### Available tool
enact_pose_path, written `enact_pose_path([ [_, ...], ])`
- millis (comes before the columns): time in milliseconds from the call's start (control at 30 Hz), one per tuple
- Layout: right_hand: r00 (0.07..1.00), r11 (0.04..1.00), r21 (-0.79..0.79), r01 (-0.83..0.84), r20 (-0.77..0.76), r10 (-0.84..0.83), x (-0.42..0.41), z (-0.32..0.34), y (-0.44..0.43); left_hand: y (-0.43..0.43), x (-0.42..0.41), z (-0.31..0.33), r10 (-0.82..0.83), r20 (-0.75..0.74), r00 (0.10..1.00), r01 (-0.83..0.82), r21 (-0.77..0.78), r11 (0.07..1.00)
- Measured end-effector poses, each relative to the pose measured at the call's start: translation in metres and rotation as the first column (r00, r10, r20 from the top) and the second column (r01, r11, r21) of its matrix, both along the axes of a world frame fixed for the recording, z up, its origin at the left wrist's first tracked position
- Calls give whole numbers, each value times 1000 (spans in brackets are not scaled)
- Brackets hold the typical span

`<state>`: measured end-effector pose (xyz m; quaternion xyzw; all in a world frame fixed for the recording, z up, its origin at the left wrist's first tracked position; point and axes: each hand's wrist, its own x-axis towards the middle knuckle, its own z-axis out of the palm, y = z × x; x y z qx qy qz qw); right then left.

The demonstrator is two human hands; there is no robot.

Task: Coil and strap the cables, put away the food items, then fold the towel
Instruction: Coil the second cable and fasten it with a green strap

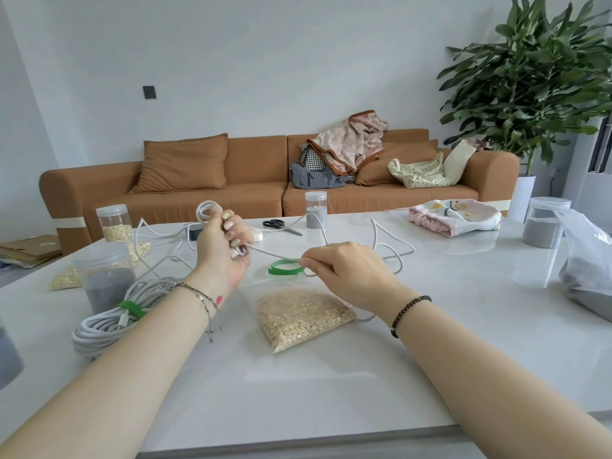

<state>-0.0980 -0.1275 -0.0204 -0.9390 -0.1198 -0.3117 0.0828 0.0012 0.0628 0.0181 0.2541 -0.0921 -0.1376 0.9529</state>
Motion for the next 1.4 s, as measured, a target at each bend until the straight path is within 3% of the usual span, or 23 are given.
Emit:
enact_pose_path([
  [100,987,975,-174,140,103,-124,3,-3,-5,13,9,-1,-152,-83,985,124,-280,952],
  [200,976,946,-244,215,94,-198,3,-2,-9,21,14,-2,-322,-30,946,294,-335,895],
  [300,981,947,-256,195,73,-182,1,-1,-7,13,6,-2,-371,-22,928,360,-198,912],
  [467,969,936,-251,248,73,-237,1,1,-2,-2,-15,-1,-359,5,933,349,225,910],
  [533,955,927,-230,297,92,-283,1,2,-3,-5,-21,-2,-374,63,925,312,436,844],
  [667,931,926,-143,350,160,-328,1,2,-5,-11,-34,-9,-432,83,898,219,768,602],
  [967,899,942,-50,331,321,-299,2,2,-2,-16,-40,-12,-489,6,872,324,743,586],
  [1100,891,953,-30,300,365,-269,4,0,-1,-18,-36,-17,-496,64,866,237,820,520],
  [1200,883,956,-2,293,385,-269,4,-1,1,-18,-35,-16,-516,48,855,271,807,524],
  [1400,857,919,-40,393,377,-351,5,-3,7,-17,-35,-14,-531,45,846,256,839,480],
])
